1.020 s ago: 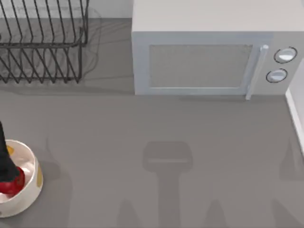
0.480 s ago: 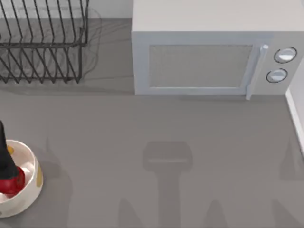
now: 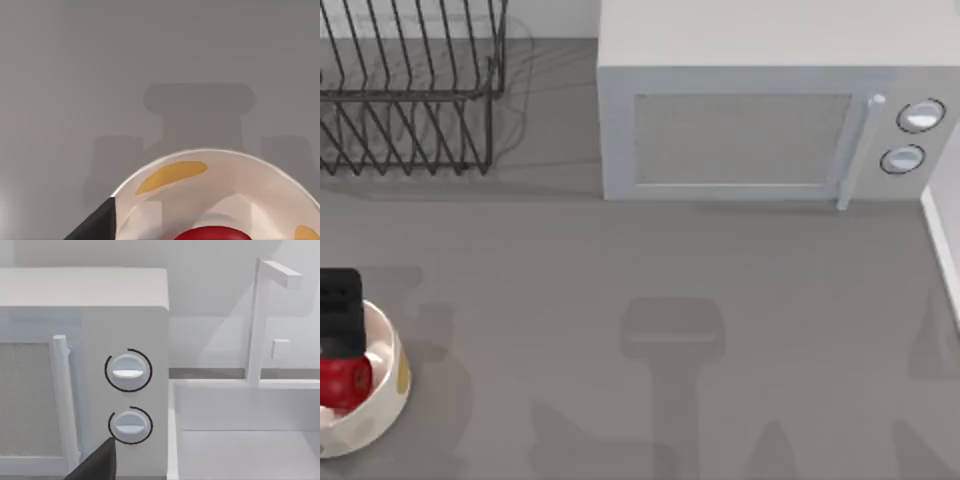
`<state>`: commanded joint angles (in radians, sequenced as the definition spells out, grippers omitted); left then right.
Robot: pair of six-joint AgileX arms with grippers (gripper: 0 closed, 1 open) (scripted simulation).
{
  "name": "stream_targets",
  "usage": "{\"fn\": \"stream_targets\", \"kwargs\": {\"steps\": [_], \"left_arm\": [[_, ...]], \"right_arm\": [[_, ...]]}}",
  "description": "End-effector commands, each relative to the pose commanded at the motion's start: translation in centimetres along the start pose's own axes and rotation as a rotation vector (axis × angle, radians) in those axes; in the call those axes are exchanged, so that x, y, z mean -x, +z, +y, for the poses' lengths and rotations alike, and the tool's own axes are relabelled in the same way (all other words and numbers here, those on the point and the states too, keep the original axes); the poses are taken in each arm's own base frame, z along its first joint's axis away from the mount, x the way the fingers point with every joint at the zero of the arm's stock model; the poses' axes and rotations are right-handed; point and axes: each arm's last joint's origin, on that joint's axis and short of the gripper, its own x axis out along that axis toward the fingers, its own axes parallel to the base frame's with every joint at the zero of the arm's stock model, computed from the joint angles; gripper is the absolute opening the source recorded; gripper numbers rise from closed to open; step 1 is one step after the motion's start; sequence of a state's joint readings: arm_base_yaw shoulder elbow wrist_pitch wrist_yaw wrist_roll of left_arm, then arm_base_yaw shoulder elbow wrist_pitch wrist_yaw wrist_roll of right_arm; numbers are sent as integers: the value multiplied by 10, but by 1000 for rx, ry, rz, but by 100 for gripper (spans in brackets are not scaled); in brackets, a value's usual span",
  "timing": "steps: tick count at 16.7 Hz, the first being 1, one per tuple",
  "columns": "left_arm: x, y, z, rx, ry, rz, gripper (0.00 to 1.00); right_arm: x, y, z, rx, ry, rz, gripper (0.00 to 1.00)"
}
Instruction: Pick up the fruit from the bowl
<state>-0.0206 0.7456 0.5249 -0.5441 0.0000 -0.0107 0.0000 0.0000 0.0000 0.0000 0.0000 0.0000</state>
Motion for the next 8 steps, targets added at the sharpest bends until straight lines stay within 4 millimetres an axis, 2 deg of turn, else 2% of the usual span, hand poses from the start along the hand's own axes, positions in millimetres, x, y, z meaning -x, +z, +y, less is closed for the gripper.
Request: {"fn": "stream_targets", "kwargs": {"steps": [4,8], "left_arm": [[-32,33,-1,-3,-1,380,100],[-68,53,-3,-7,2,672,100]], "right_arm": [[0,0,0,0,0,0,100],[0,0,0,0,0,0,100]]}}
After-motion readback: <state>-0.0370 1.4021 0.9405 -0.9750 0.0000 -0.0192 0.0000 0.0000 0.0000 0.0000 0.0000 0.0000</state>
